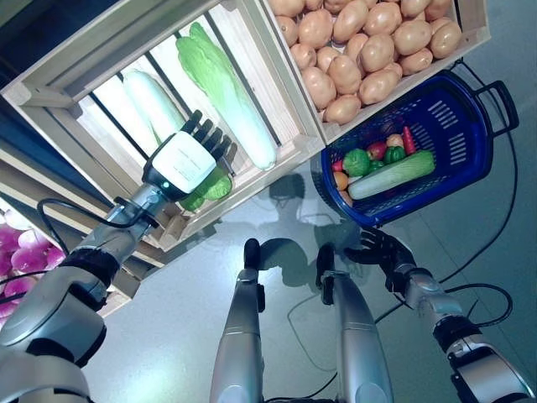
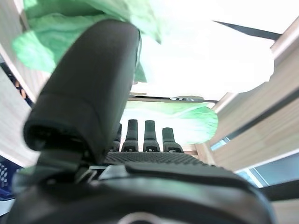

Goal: Put vegetables into the basket

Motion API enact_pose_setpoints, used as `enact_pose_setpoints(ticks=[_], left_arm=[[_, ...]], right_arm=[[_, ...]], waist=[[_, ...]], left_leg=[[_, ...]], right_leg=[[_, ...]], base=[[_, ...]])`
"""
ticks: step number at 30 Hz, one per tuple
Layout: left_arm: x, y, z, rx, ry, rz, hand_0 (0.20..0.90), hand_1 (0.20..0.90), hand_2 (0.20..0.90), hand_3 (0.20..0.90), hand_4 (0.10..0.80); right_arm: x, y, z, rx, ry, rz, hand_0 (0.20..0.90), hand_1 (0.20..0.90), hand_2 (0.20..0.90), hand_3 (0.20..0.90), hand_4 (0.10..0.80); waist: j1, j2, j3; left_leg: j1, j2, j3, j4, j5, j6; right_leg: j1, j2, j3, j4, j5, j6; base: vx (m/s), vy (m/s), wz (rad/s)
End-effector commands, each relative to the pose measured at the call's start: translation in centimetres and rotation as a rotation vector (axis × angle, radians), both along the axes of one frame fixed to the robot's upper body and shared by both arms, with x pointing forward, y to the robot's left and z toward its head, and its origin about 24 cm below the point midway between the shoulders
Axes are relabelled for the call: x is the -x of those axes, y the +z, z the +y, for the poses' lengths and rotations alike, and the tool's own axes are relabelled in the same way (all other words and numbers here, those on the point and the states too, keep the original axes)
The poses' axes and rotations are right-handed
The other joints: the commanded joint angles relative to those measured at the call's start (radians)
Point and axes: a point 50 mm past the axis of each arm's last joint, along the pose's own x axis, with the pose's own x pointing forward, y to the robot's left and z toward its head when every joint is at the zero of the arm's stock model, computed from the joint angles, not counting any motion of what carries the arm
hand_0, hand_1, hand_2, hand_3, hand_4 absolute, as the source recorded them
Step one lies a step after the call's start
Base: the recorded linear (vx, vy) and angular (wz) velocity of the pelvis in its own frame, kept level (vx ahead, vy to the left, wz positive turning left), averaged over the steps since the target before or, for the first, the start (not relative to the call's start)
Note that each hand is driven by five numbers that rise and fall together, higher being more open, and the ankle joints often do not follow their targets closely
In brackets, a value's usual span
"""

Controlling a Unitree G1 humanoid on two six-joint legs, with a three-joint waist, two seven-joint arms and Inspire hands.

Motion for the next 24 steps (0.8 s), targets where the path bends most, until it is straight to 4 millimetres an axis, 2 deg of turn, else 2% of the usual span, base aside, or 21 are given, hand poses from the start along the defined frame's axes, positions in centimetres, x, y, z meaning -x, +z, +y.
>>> enact_pose_setpoints(ticks=[1, 7, 8, 9, 10, 24], left_arm=[[-0.4, 5.6, 0.7, 0.006, 0.001, -0.226, 0.900, 0.900, 0.900, 0.900, 0.800], [-0.6, 5.4, 0.8, -0.037, 0.014, -0.200, 0.900, 0.900, 0.900, 0.900, 0.800], [-0.6, 5.5, 0.8, -0.039, 0.019, -0.199, 0.768, 0.768, 0.768, 0.768, 0.712], [-0.7, 5.6, 0.8, -0.043, 0.026, -0.199, 0.768, 0.768, 0.768, 0.768, 0.712], [-0.7, 5.7, 0.9, -0.048, 0.030, -0.199, 0.300, 0.300, 0.300, 0.300, 0.400], [-0.7, 6.5, 1.1, -0.067, 0.063, -0.205, 0.300, 0.300, 0.300, 0.300, 0.400]], right_arm=[[-0.5, 2.6, -1.6, 0.012, -0.058, -0.112, 0.900, 0.900, 0.900, 0.900, 0.800], [-0.4, 2.9, -2.2, 0.010, -0.066, -0.118, 0.900, 0.900, 0.900, 0.900, 0.800], [-0.3, 2.9, -2.2, 0.009, -0.066, -0.119, 0.900, 0.900, 0.900, 0.900, 0.800], [-0.3, 2.9, -2.2, 0.005, -0.066, -0.122, 0.900, 0.900, 0.900, 0.900, 0.800], [-0.4, 3.0, -2.1, 0.004, -0.065, -0.125, 0.900, 0.900, 0.900, 0.900, 0.800], [-0.6, 3.4, -2.4, 0.004, -0.068, -0.146, 0.900, 0.900, 0.900, 0.900, 0.800]], waist=[[0.000, -0.025, -0.001], [-0.004, -0.033, -0.001], [-0.004, -0.034, -0.001], [-0.004, -0.036, -0.001], [-0.003, -0.039, -0.001], [0.003, -0.037, -0.001]], left_leg=[[-0.020, -0.034, 0.052, 0.030, -0.023, 0.062], [-0.038, -0.033, 0.052, 0.040, -0.029, 0.061], [-0.038, -0.033, 0.052, 0.040, -0.029, 0.061], [-0.041, -0.033, 0.051, 0.040, -0.029, 0.061], [-0.041, -0.033, 0.050, 0.038, -0.028, 0.060], [-0.044, -0.035, 0.050, 0.019, -0.021, 0.056]], right_leg=[[0.052, 0.044, -0.005, -0.056, 0.055, -0.029], [0.033, 0.046, -0.005, -0.048, 0.053, -0.029], [0.032, 0.046, -0.006, -0.047, 0.053, -0.029], [0.030, 0.045, -0.007, -0.047, 0.054, -0.028], [0.031, 0.045, -0.007, -0.050, 0.055, -0.027], [0.033, 0.042, -0.015, -0.072, 0.060, -0.024]], base=[[0.000, 0.000, 0.00], [0.000, 0.000, 0.00], [-0.004, -0.005, 0.04], [-0.005, -0.006, 0.03], [-0.008, -0.009, 0.03], [0.000, 0.000, 0.00]])
